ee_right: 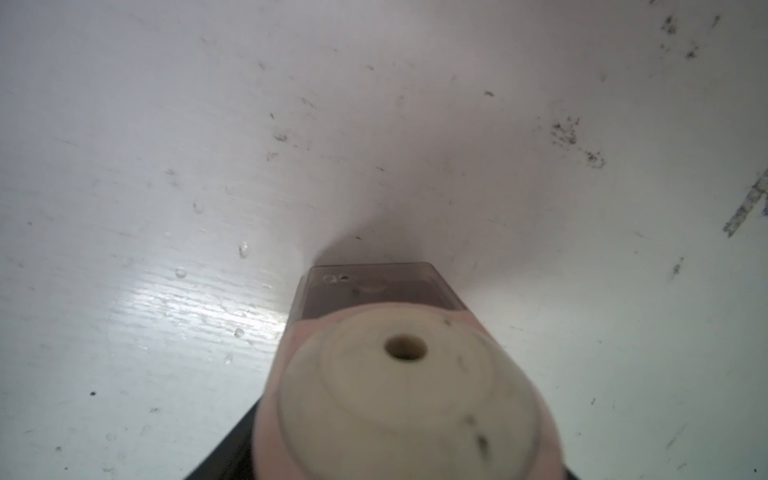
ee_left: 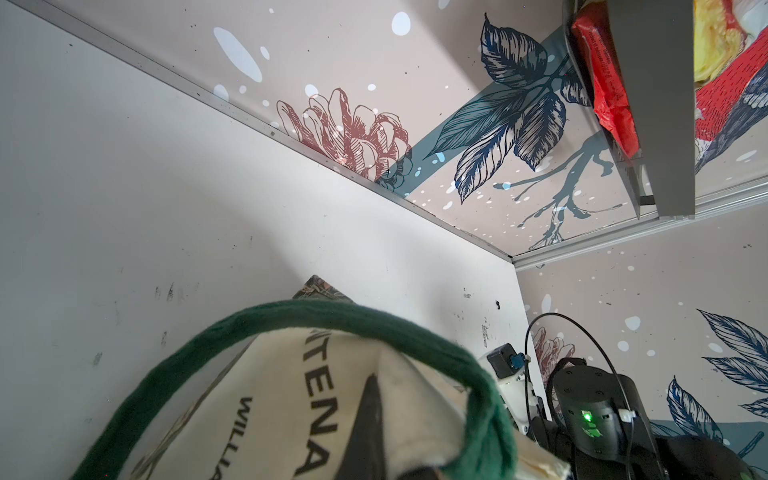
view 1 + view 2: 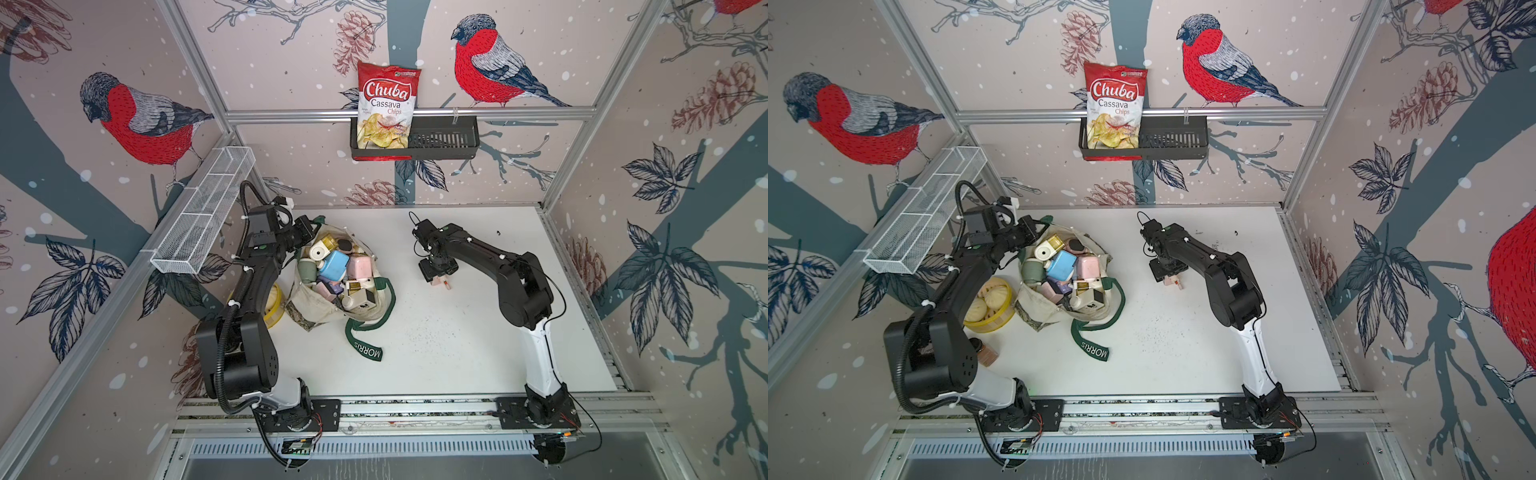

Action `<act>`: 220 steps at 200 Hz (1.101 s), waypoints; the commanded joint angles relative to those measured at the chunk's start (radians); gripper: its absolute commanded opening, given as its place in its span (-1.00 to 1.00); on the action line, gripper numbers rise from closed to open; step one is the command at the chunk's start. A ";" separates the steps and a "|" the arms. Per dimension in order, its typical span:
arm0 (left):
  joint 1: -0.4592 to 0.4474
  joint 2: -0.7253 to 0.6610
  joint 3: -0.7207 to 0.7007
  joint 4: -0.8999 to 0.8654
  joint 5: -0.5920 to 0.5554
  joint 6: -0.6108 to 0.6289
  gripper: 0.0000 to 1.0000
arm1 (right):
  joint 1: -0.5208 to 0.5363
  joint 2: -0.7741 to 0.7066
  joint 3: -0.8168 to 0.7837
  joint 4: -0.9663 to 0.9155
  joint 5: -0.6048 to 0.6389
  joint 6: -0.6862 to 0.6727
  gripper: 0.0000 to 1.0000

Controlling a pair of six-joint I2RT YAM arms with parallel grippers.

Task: Take out the pencil sharpeners from the tote bags
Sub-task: Place the pencil sharpener at the center of the board.

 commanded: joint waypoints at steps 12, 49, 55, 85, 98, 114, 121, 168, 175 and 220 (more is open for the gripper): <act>0.006 0.000 0.013 0.139 0.040 -0.007 -1.00 | 0.004 -0.078 -0.078 0.143 0.017 0.007 -0.19; 0.006 -0.007 0.014 0.140 0.041 -0.006 -1.00 | 0.002 -0.081 -0.030 0.172 0.045 0.020 -0.45; 0.006 -0.008 0.012 0.142 0.040 -0.007 -1.00 | 0.002 -0.062 0.006 0.162 0.037 0.020 -0.47; 0.007 0.012 0.010 0.149 0.045 -0.013 -1.00 | 0.000 0.108 0.301 0.027 0.023 0.047 -0.48; 0.007 0.024 0.013 0.145 0.049 -0.016 -1.00 | -0.007 0.181 0.430 -0.013 0.008 0.079 -0.50; 0.007 0.021 0.008 0.148 0.047 -0.014 -1.00 | -0.019 0.262 0.566 -0.060 -0.019 0.117 -0.51; 0.006 0.019 0.008 0.145 0.043 -0.012 -1.00 | -0.026 0.291 0.603 -0.075 -0.023 0.133 -0.51; 0.006 0.017 0.012 0.137 0.037 -0.007 -1.00 | -0.037 0.328 0.626 -0.004 -0.052 0.190 -0.46; 0.006 0.019 0.013 0.137 0.039 -0.006 -1.00 | -0.040 0.335 0.630 0.002 -0.060 0.194 -0.46; 0.006 0.017 0.013 0.138 0.039 -0.007 -1.00 | -0.050 0.393 0.688 -0.023 -0.076 0.211 -0.36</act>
